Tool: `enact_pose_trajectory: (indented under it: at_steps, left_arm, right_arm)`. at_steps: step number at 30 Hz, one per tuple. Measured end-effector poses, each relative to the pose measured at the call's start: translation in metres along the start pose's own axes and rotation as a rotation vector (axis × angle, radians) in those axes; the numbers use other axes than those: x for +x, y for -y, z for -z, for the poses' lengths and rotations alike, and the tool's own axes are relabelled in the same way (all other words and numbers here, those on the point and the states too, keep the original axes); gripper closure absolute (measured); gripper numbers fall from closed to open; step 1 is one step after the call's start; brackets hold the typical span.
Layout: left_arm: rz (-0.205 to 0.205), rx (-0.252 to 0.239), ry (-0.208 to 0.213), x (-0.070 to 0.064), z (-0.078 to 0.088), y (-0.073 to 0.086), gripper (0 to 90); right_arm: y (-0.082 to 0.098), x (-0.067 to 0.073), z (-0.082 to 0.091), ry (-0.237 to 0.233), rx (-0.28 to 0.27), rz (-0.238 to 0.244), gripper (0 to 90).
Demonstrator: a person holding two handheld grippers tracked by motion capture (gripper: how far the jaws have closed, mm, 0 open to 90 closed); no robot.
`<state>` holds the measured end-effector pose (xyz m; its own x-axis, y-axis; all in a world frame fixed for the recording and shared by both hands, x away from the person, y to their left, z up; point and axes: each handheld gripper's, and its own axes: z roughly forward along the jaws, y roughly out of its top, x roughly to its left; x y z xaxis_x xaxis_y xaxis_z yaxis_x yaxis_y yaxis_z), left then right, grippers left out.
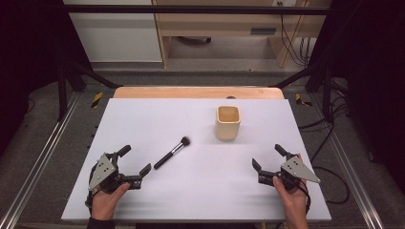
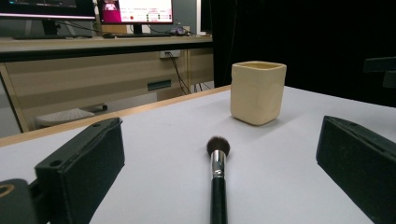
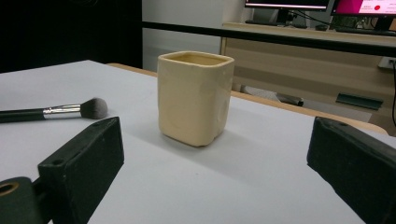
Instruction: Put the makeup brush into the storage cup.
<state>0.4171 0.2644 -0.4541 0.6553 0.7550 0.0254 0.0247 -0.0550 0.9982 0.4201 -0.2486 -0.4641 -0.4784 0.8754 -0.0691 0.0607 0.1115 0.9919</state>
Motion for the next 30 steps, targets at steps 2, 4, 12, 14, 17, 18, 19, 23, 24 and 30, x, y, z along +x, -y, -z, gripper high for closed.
enact_pose_trajectory:
  at_steps: [2,4,12,14,17,18,19,23,24,30]
  left_arm:
    - [0.003,0.008,0.000,-0.001,0.000,0.000,0.8]
    - [-0.010,0.034,0.000,-0.001,-0.001,0.000,1.3]
    - [-0.007,0.065,0.015,-0.003,-0.006,-0.002,1.5]
    - [0.004,0.072,0.017,0.000,-0.008,-0.003,1.5]
    - [0.025,0.070,0.010,0.003,-0.010,-0.005,1.6]
    - [0.028,0.077,0.011,0.004,-0.010,-0.006,1.6]
    - [0.022,0.092,0.011,0.004,-0.012,-0.008,1.6]
    - [-0.034,0.165,0.022,0.002,-0.018,-0.017,1.7]
    - [-0.049,0.192,0.011,0.002,-0.020,-0.020,1.8]
    - [-0.100,0.312,-0.038,0.001,-0.031,-0.033,3.2]
  right_arm:
    - [0.000,0.000,0.000,0.001,0.003,0.004,3.9]
    - [0.001,0.000,-0.001,0.000,0.006,0.004,3.9]
    - [0.001,0.001,-0.001,0.001,0.013,0.016,3.6]
    - [0.001,0.001,-0.002,0.002,0.016,0.021,3.4]
    - [0.002,0.001,-0.002,0.002,0.030,0.023,3.2]
    - [0.002,0.001,-0.002,0.000,0.031,0.020,3.2]
    - [0.002,0.001,-0.002,0.001,0.031,0.018,3.1]
    - [0.001,0.001,0.000,0.000,0.032,0.009,3.0]
    - [0.001,0.002,-0.001,-0.002,0.034,0.012,2.9]
    - [0.002,0.006,-0.003,-0.003,0.051,0.019,3.0]
